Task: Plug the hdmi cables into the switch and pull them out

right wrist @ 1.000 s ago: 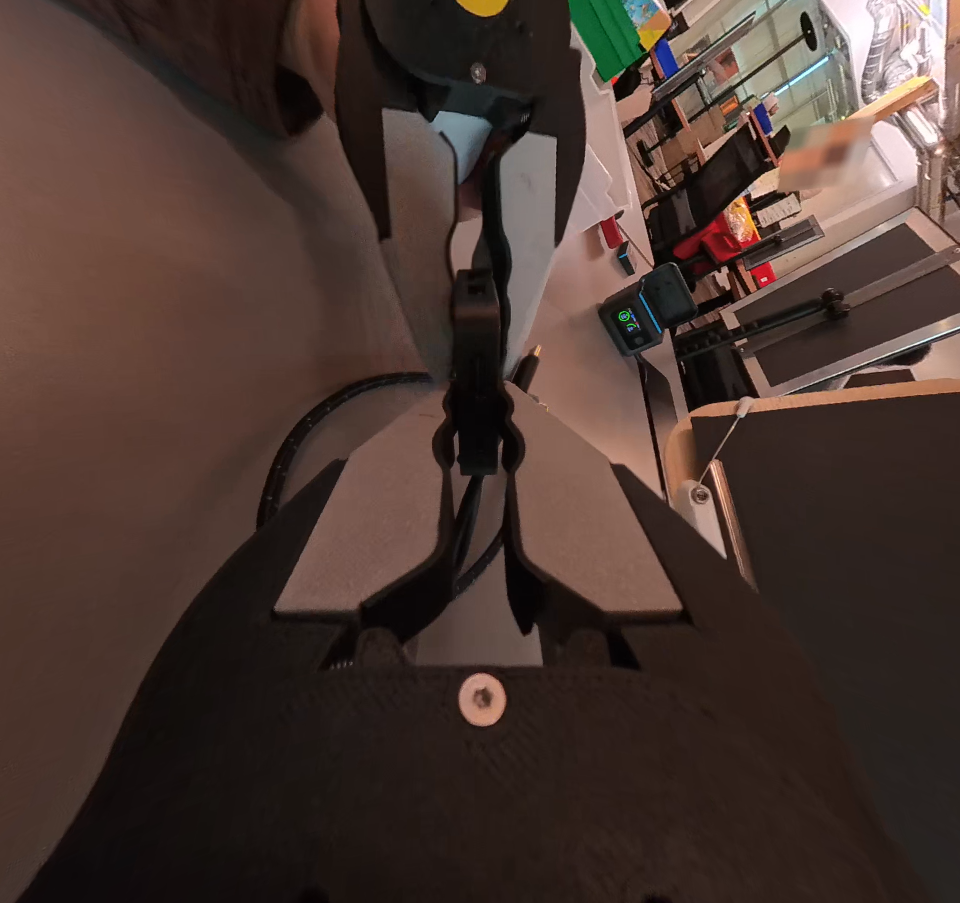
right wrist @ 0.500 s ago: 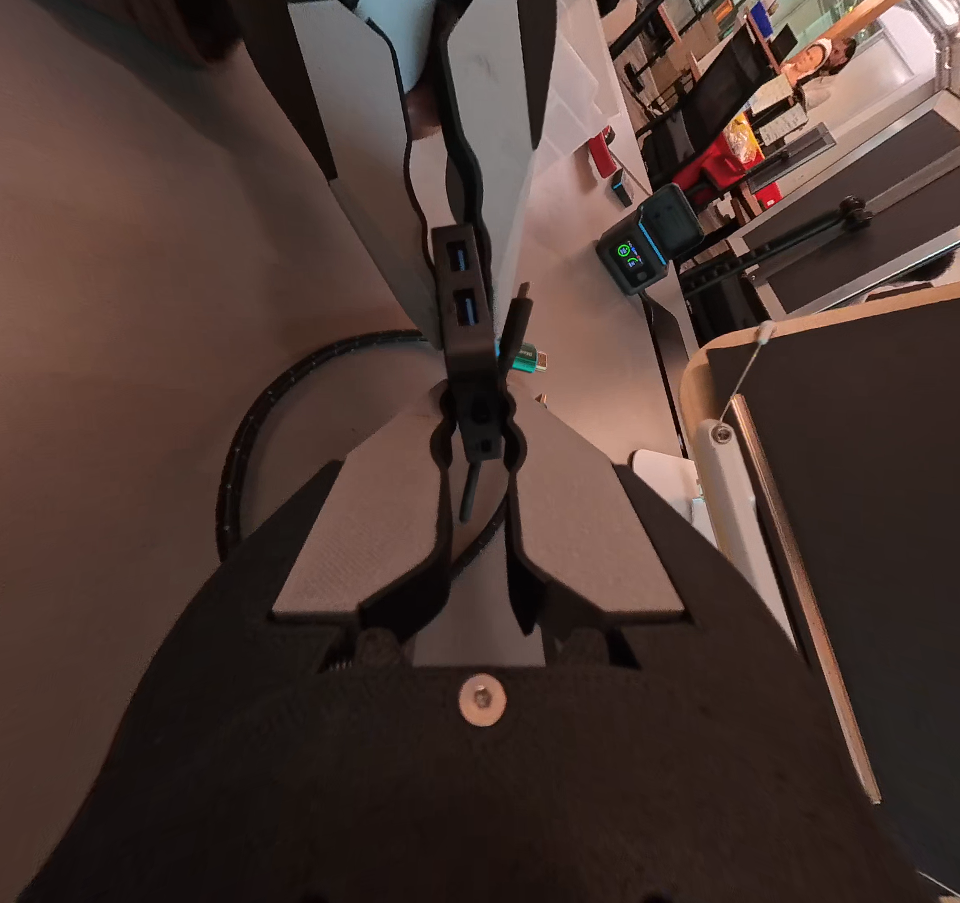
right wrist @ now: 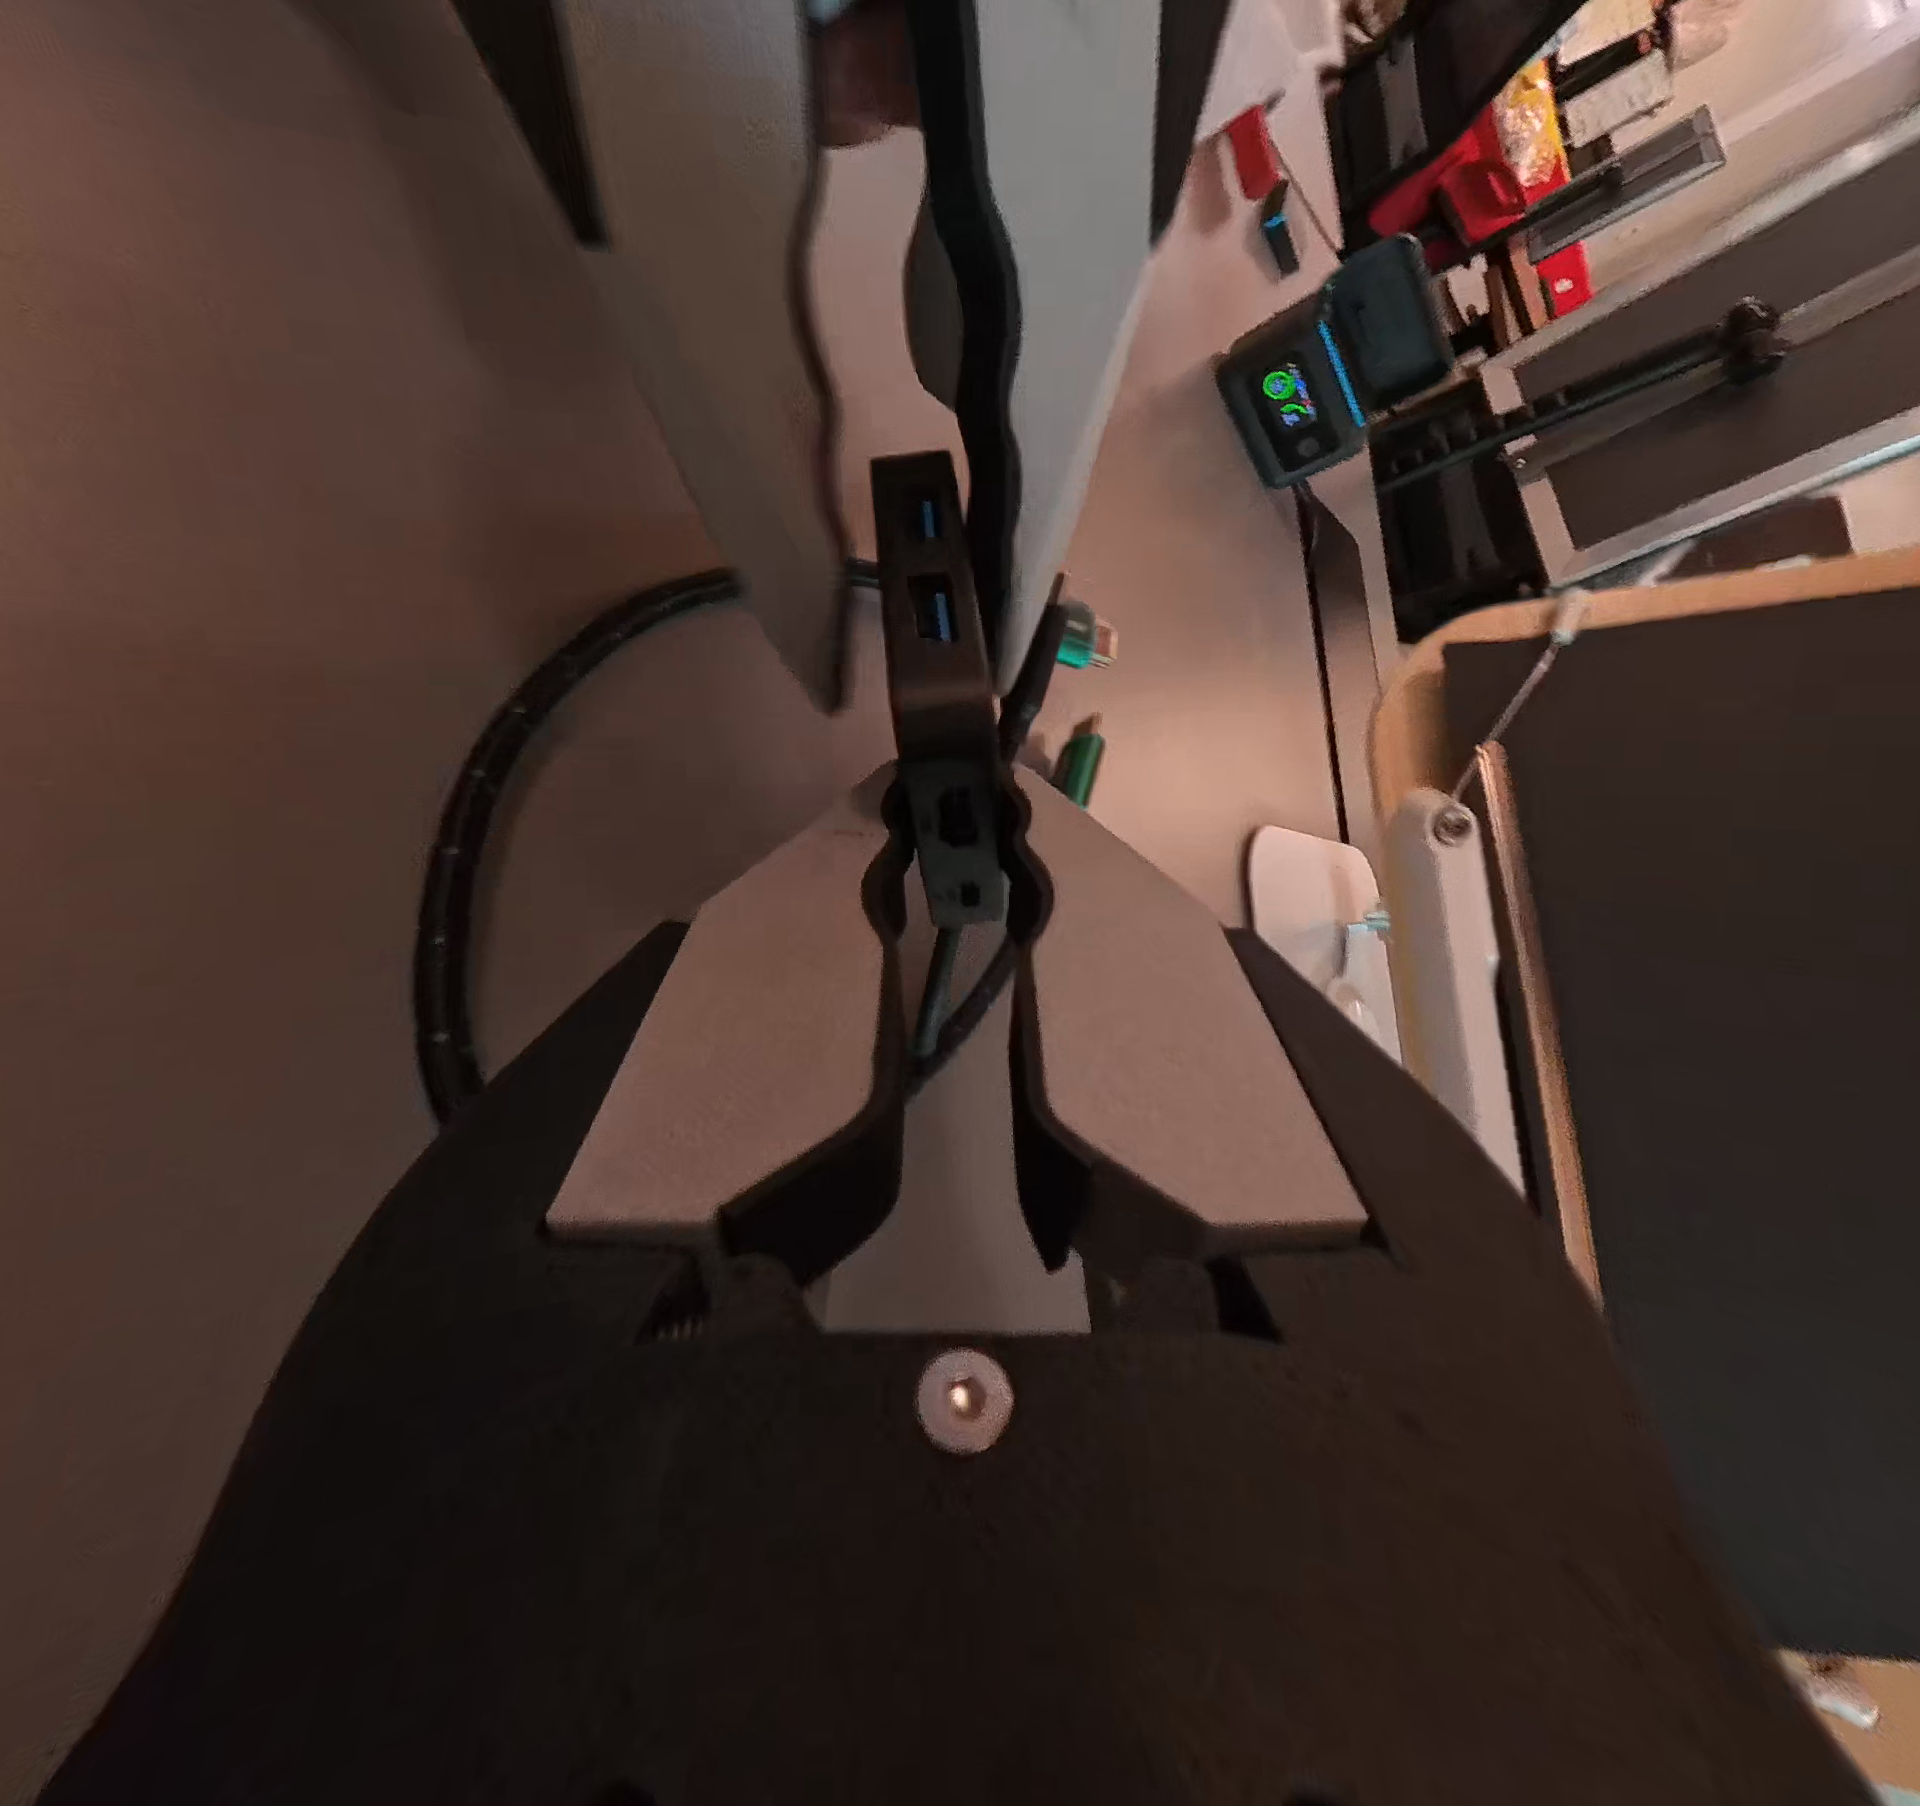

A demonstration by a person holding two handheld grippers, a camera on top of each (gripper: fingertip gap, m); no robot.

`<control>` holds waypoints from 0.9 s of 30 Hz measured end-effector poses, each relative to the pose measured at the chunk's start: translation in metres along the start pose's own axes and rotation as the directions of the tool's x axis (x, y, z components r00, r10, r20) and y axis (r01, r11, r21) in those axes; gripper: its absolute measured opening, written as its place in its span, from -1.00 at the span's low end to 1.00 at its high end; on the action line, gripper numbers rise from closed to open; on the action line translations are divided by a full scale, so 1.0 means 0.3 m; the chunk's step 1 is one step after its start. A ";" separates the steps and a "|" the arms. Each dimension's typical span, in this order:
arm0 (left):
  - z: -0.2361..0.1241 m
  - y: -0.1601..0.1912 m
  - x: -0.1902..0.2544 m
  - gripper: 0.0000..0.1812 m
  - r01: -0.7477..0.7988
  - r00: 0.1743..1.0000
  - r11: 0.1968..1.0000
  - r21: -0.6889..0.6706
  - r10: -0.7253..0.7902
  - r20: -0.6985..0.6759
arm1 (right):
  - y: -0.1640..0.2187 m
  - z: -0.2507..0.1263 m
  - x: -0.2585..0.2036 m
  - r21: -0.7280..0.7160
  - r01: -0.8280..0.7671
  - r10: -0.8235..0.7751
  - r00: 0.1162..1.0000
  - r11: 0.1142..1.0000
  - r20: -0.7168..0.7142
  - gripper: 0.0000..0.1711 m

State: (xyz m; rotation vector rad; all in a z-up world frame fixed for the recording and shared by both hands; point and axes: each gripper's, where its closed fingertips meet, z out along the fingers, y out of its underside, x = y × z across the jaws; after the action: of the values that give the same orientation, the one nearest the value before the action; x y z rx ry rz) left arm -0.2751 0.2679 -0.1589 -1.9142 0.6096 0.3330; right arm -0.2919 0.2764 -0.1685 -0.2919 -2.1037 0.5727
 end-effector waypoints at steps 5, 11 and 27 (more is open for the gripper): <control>-0.013 0.030 -0.041 -0.88 -0.049 0.997 0.998 -0.027 0.050 0.057 | -0.025 -0.012 0.024 0.039 -0.037 0.039 0.998 0.999 -0.040 -0.82; -0.058 -0.034 -0.056 -0.88 0.011 0.999 0.995 0.102 -0.016 0.049 | -0.012 -0.045 0.073 0.085 -0.201 0.205 0.978 0.976 -0.042 -0.69; -0.003 0.087 -0.095 -0.88 -0.039 0.987 0.993 -0.114 0.056 0.153 | -0.040 -0.004 0.009 0.073 -0.349 0.342 0.935 0.934 0.096 -0.59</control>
State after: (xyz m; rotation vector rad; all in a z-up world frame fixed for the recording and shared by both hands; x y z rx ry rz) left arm -0.3133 0.2662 -0.1647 -1.9593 0.5430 0.5519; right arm -0.2925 0.2674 -0.1599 -0.6046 -2.1108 0.8974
